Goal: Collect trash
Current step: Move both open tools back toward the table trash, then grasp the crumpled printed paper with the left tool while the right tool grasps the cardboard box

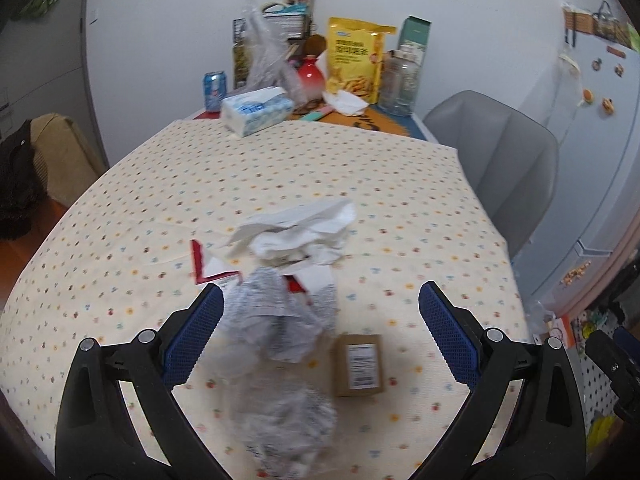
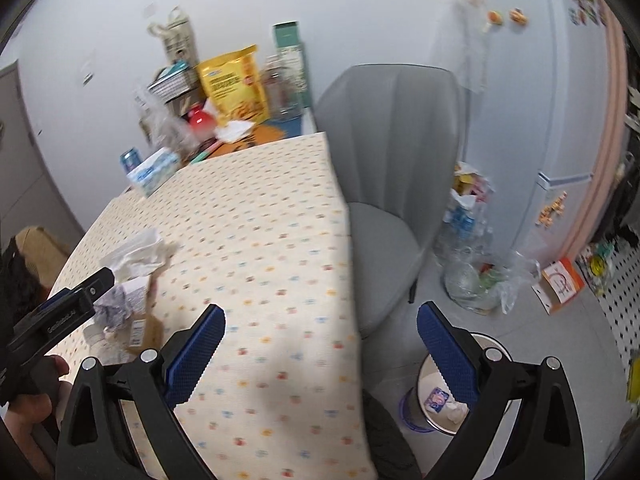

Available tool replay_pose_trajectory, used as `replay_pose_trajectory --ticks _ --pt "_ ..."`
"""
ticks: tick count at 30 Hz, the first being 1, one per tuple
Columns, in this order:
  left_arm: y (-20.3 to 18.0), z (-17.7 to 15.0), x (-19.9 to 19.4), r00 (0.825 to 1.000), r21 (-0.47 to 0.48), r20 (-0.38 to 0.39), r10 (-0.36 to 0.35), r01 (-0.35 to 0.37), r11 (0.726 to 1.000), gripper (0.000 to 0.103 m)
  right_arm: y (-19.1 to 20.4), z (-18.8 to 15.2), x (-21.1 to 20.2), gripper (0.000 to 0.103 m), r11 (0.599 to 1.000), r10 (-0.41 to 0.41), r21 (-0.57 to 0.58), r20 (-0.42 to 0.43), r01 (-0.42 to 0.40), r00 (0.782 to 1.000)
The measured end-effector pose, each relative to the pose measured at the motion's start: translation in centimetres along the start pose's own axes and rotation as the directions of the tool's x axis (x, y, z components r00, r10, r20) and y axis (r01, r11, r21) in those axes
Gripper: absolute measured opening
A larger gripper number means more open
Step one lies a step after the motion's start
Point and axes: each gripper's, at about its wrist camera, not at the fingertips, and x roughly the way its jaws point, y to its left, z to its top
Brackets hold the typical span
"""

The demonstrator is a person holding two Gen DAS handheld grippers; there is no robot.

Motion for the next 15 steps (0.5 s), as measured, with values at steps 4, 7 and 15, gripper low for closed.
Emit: replay_pose_trajectory --ticks 4,7,15 --pt "3.0 -0.4 1.0 1.000 -0.044 -0.023 0.021 -0.022 0.999 0.097 2.6 0.0 0.8 0.094 0.999 0.015 -0.041 -0.018 -0.016 1.000" --pt "4.9 -0.7 1.8 0.999 -0.075 -0.040 0.022 -0.025 0.997 0.097 4.3 0.1 1.4 0.094 0.997 0.024 -0.067 -0.037 -0.026 0.999" --pt "6.9 -1.0 3.8 0.997 -0.097 -0.073 -0.008 0.001 0.995 0.097 8.1 -0.3 2.4 0.094 0.991 0.026 -0.128 -0.059 -0.034 0.998"
